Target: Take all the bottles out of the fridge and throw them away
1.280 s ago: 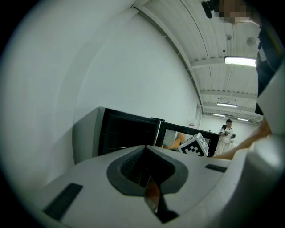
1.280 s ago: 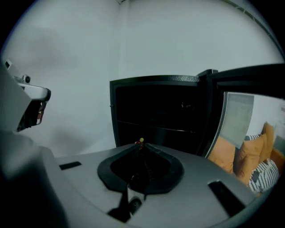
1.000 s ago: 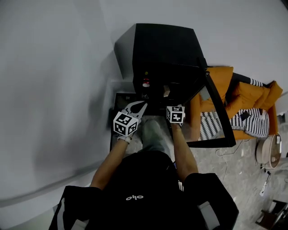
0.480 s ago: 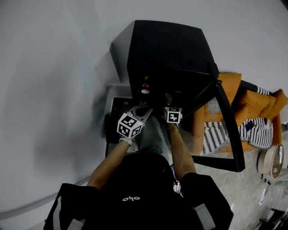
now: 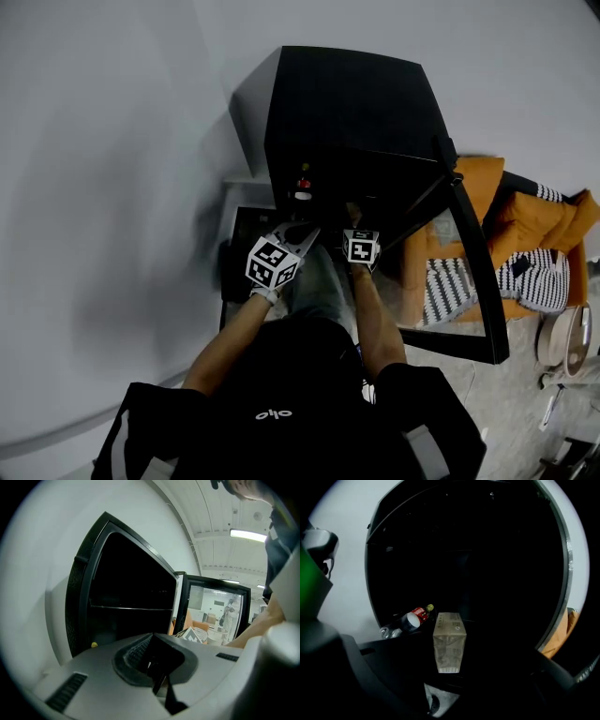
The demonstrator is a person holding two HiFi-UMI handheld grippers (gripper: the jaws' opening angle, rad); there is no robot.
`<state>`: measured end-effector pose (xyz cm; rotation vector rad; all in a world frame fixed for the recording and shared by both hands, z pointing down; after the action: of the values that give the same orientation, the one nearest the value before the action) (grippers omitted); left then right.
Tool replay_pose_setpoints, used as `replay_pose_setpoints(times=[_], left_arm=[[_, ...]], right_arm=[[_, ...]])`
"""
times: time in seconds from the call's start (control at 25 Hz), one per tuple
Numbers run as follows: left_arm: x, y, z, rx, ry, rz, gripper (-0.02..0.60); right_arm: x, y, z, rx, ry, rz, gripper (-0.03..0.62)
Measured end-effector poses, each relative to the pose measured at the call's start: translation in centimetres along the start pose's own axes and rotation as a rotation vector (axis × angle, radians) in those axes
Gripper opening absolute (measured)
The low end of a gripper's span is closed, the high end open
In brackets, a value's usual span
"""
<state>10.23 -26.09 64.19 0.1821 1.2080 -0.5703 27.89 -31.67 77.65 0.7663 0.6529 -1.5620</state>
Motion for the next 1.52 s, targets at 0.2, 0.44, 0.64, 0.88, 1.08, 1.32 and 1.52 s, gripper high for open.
replay_pose_setpoints(times=[0.2, 0.44, 0.64, 0.88, 1.08, 1.32, 1.52], left_arm=[[2.4, 3.1, -3.9, 0.001, -0.014, -0.014, 0.006], [7.4, 8.6, -11.4, 0.009, -0.016, -0.031, 0.006], [10.0, 12.7, -17.2, 0.035, 0.0, -0.026, 0.006], [9.7, 15.4, -22.1, 0.086, 0.026, -0.046, 0.006], [8.7, 16.1, -25.7, 0.147, 0.045, -0.065, 0.006], [7.4, 15.9, -31.0, 0.272, 0.073, -0.106, 0.006], [5.4, 14.9, -36.7, 0.41, 0.094, -0.16, 0.006]], right_arm=[[1.0, -2.0, -6.8, 0.014, -0.022, -0.014, 0.207], [3.8, -5.5, -17.8, 0.055, -0.016, -0.047, 0.207], [6.6, -7.9, -26.2, 0.068, 0.024, -0.076, 0.207], [8.1, -10.1, -31.4, 0.087, 0.068, -0.124, 0.207], [9.0, -11.9, -33.1, 0.109, 0.092, -0.151, 0.207], [9.9, -16.5, -33.1, 0.206, 0.098, -0.227, 0.207], [10.9, -23.6, -32.2, 0.332, 0.105, -0.311, 0.207]])
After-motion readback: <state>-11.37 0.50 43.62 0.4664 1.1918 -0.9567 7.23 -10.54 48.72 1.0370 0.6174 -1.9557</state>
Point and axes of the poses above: the fingertips, and each gripper's own axes: z forward along the fingers, y to its right, x out of its top, the point moved 6 cm from there along -z, backward along the fingers, and after that the axes turned 7 degrees about -y, right-handed, at the moved point
